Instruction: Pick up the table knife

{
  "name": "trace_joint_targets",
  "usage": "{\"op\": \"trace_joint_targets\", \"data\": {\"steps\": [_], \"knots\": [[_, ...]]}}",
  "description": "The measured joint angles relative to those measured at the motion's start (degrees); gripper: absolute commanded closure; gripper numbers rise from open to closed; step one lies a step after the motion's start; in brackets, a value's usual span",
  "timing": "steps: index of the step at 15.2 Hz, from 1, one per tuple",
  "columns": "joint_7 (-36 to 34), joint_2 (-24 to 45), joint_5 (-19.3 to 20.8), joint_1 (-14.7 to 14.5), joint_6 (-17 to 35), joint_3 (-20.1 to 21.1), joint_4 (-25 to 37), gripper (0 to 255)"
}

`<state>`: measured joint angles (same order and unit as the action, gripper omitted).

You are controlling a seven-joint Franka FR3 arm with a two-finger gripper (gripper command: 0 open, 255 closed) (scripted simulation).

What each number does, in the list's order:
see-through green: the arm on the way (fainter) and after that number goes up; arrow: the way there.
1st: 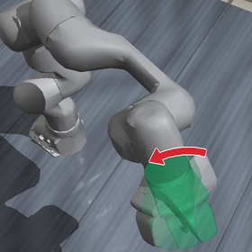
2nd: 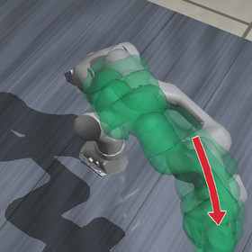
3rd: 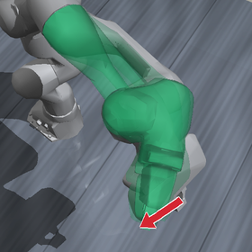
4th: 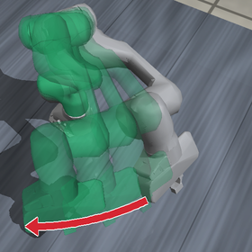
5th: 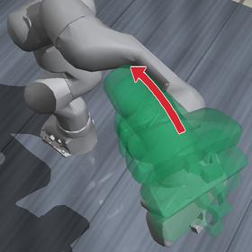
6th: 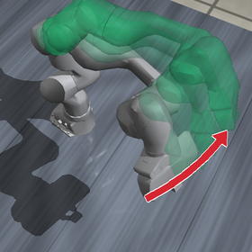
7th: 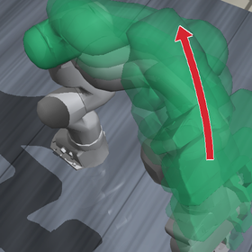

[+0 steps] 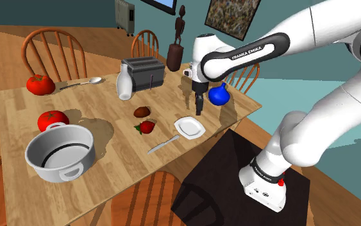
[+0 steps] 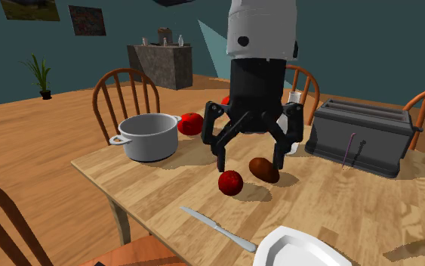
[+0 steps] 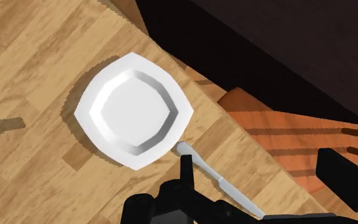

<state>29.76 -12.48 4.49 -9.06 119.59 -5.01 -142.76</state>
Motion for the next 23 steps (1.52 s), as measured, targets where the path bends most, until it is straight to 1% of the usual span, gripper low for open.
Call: {"op": "trace_joint_targets", "data": {"steps": [6, 11, 14, 18, 23], "knots": [[7.16, 13.01, 1.6, -2.17, 10.54, 1.27, 2.53, 0], [11.98, 23.13, 3.89, -3.6, 17.28, 2.84, 6.15, 0], [14.36, 29.51, 5.97, -4.41, 21.23, 3.63, 8.74, 0], [16.51, 38.19, 9.33, -6.08, 26.02, 4.47, 12.82, 0], [16.87, 43.0, 11.04, -6.84, 29.09, 4.32, 14.61, 0]]}}
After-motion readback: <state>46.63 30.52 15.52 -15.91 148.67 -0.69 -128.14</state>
